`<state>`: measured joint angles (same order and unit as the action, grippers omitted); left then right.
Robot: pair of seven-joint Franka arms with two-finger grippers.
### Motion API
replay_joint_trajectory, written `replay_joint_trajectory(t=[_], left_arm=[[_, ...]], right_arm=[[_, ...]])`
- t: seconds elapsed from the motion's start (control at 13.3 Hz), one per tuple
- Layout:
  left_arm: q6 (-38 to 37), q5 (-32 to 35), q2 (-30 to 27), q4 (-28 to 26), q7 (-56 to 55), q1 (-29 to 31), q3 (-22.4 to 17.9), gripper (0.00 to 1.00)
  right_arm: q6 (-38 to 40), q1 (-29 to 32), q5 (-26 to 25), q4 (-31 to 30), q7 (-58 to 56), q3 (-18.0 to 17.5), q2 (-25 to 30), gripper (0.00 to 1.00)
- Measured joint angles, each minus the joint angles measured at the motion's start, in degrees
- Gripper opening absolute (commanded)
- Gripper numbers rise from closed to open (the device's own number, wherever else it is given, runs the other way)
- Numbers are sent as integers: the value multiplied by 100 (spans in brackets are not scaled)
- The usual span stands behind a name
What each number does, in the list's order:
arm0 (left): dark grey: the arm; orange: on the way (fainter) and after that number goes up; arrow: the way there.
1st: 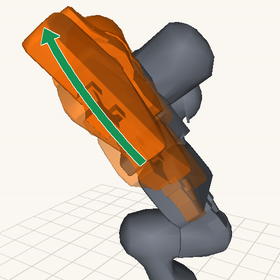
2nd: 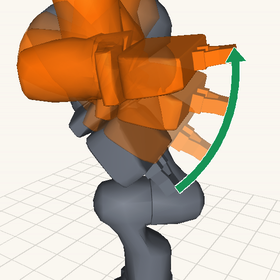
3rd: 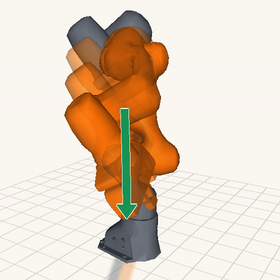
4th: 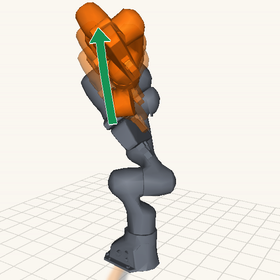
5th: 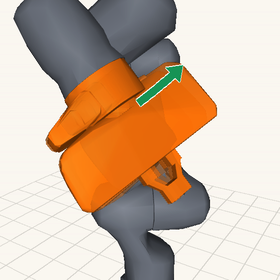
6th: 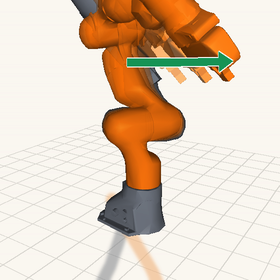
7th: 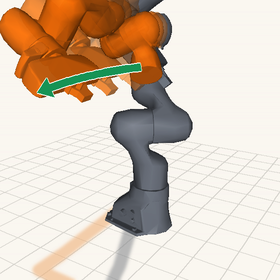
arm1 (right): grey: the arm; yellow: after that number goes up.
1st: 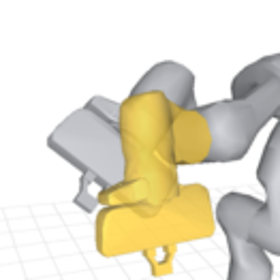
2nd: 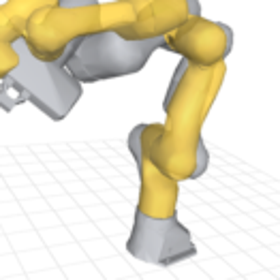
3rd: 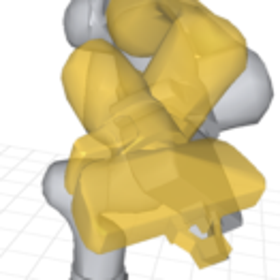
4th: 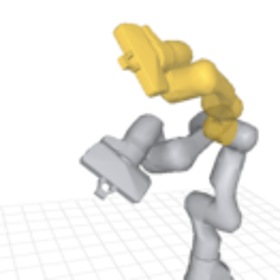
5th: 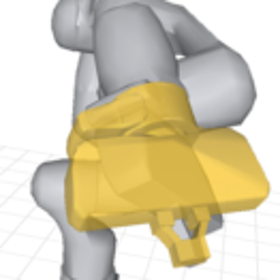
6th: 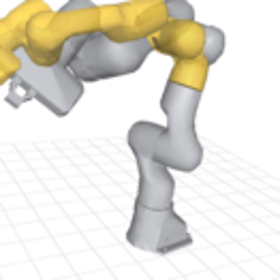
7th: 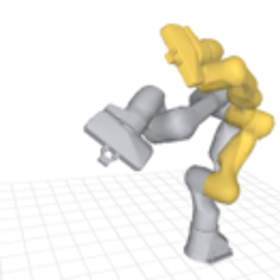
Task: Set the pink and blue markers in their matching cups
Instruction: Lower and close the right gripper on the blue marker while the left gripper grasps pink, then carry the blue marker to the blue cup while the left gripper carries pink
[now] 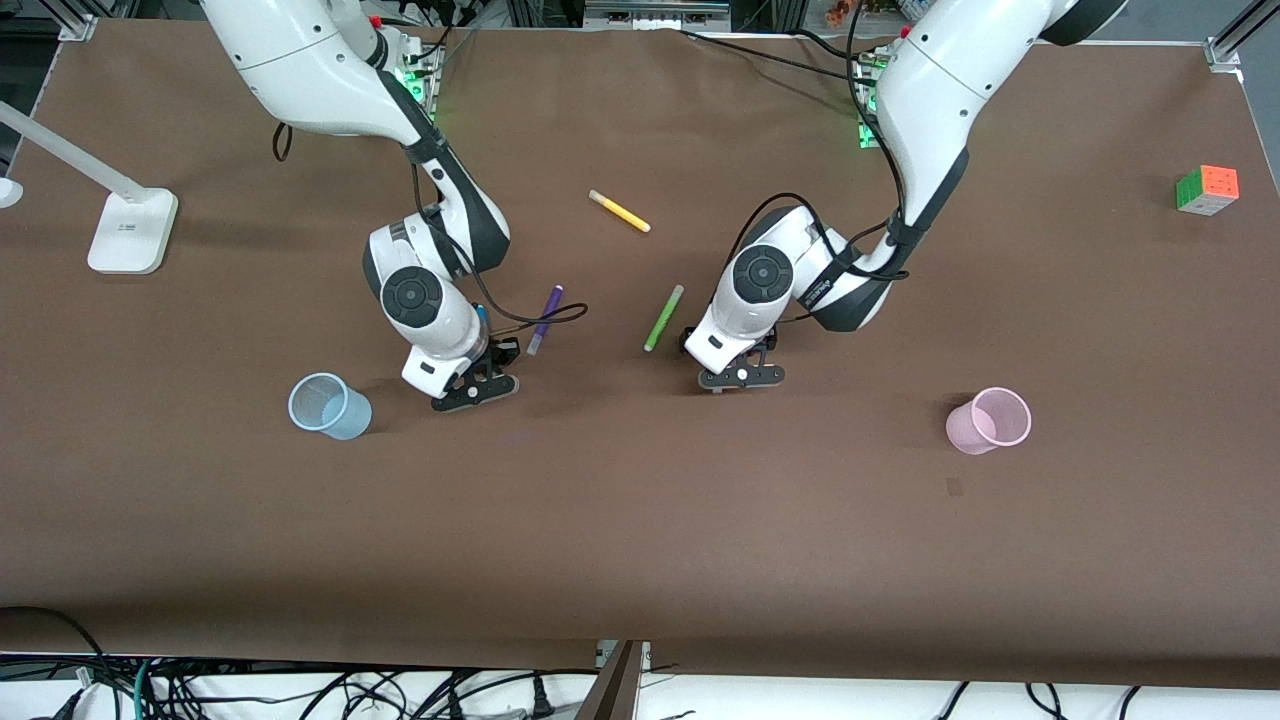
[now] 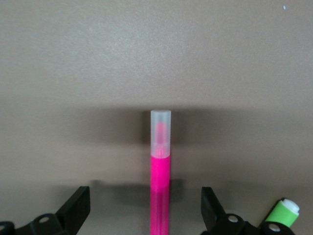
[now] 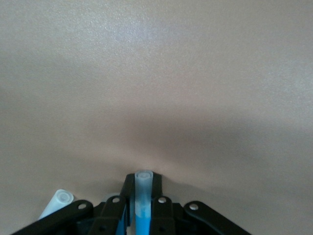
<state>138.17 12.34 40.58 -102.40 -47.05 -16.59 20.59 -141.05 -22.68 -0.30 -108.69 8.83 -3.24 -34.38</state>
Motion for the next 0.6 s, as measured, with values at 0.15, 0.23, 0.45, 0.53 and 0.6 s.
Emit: replay_joint_trajectory(t=[0.15,0.23,0.45,0.53,0.6], left_arm=[[105,1,62,1,-5,-3,-3,78],[118,36,74,2,-6,-3,-5,60],[124,542,92,9,-56,-6,-3,6],[125,634,87,35,-75,-8,8,0],[124,679,85,60,-83,-12,11,0]], right_arm=[[-41,-11,-2,24,-31,-2,34,8],[-50,-13,-5,90,-117,-2,60,10],[283,15,-7,591,-850,38,178,10],[670,57,-7,878,-1151,62,229,10],[1140,142,-7,1214,-1470,78,274,10]])
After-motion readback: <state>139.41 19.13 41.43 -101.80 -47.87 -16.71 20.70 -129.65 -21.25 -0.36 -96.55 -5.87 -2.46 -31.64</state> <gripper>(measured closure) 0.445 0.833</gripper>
